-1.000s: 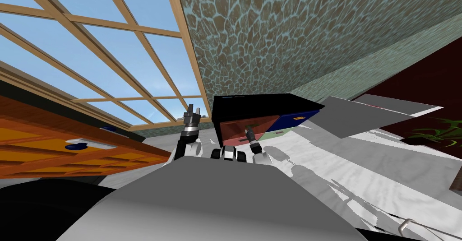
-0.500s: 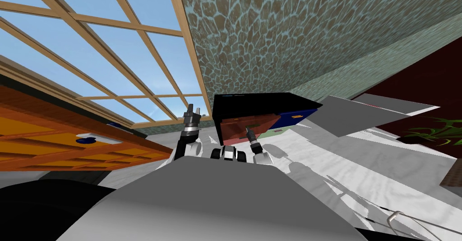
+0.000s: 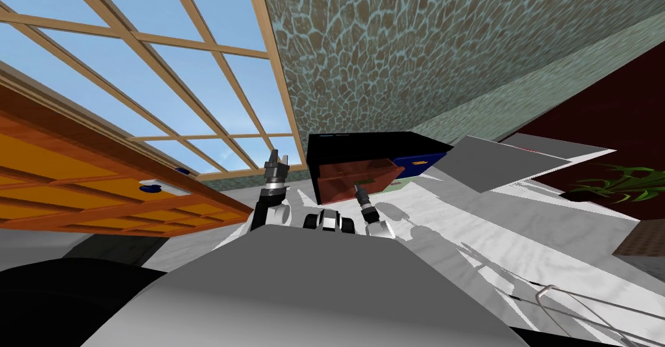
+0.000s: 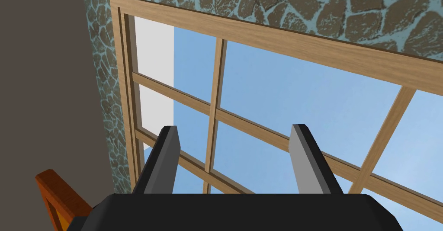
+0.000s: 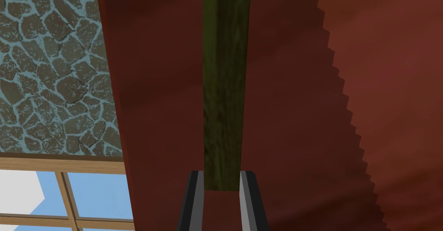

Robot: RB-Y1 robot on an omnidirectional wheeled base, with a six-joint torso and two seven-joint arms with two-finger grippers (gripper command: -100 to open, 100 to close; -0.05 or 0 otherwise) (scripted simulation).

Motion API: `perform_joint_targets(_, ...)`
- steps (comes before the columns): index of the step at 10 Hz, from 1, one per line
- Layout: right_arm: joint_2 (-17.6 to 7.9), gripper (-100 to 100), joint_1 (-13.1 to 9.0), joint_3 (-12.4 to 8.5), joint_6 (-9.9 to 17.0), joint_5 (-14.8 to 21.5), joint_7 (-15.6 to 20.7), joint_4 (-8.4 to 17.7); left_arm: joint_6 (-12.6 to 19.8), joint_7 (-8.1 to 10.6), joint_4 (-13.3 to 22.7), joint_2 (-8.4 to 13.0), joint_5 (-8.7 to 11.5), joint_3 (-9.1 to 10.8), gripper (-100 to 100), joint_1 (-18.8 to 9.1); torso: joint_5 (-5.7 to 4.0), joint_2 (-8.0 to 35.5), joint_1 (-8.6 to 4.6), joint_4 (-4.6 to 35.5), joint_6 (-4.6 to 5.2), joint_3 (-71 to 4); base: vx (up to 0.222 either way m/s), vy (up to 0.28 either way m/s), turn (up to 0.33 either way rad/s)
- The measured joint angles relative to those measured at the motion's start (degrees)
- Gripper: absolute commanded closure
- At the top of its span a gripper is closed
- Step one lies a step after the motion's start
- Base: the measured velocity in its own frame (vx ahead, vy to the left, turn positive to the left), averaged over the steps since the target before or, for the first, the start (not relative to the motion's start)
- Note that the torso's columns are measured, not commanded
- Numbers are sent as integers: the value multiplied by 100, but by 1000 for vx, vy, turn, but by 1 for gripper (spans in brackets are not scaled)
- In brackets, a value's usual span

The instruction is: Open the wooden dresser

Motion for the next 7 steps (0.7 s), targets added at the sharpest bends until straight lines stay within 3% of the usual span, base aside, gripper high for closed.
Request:
perform_joint_targets(2, -48, 100, 50, 6, 5, -19, -26, -46, 0, 0, 0, 0, 0, 0, 0, 0, 2, -5, 9, 3, -4, -2, -174, -47, -14)
perform_joint_targets(3, -72, -100, 88, 22, 13, -29, -42, -74, 0, 0, 0, 0, 0, 0, 0, 0, 3, -6, 0, 6, -1, -4, -175, -61, 189)
perform_joint_targets(5, -356, -100, -236, 365, -17, 319, 223, 121, 0, 0, 0, 0, 0, 0, 0, 1, 0, -40, 17, -2, -15, -21, -67, -25, 38)
perform_joint_targets(7, -394, -100, -363, 477, 33, 661, 599, 198, 0, 0, 0, 0, 0, 0, 0, 3, 4, -56, 24, -14, -8, -33, 23, 5, -1)
